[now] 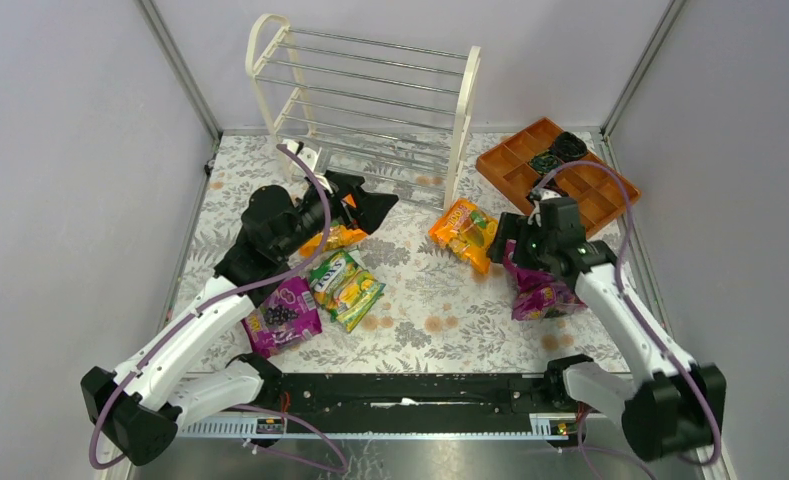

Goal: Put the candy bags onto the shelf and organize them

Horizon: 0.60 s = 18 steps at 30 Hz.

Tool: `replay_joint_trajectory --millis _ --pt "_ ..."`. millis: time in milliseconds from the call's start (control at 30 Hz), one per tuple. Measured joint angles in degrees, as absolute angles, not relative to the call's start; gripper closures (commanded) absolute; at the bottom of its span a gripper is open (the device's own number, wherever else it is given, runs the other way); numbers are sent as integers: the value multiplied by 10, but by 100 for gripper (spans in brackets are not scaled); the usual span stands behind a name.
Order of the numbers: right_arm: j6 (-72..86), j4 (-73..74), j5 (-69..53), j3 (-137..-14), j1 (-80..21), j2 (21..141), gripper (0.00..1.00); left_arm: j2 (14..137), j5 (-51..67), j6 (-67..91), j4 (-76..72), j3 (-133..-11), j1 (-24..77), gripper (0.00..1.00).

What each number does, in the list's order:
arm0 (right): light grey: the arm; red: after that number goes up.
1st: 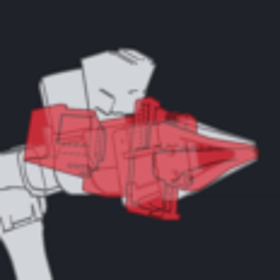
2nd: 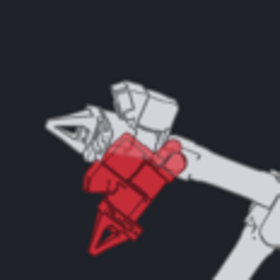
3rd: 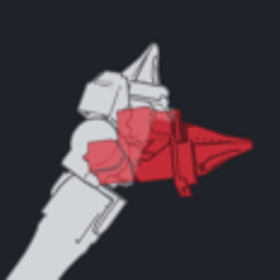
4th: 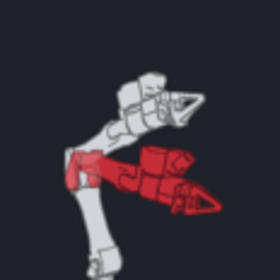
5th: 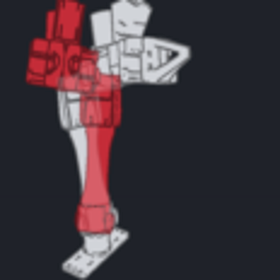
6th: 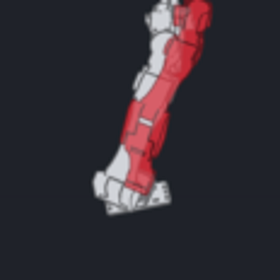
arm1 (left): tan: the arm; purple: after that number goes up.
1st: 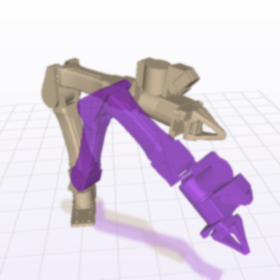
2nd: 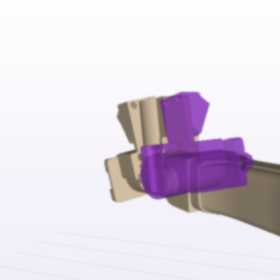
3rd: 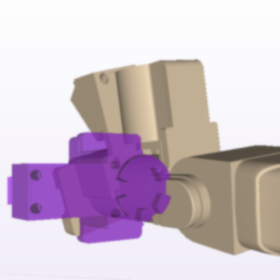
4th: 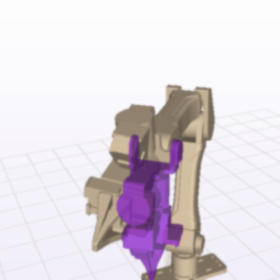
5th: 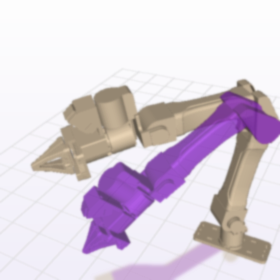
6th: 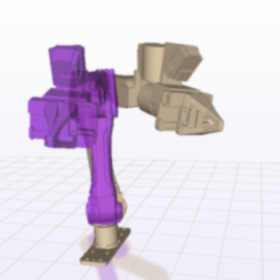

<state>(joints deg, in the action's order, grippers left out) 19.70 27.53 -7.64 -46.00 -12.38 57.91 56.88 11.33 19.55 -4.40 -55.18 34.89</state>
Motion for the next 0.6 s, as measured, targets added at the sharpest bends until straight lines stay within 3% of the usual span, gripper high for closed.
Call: replay_joint_trajectory --millis 367,600 --pt "151 224 -70 -573 -133 814 0 572 113 196 -44 -552 353 1" --pt "140 175 -113 -693 -86 955 0 578 110 196 -42 -552 357 1"
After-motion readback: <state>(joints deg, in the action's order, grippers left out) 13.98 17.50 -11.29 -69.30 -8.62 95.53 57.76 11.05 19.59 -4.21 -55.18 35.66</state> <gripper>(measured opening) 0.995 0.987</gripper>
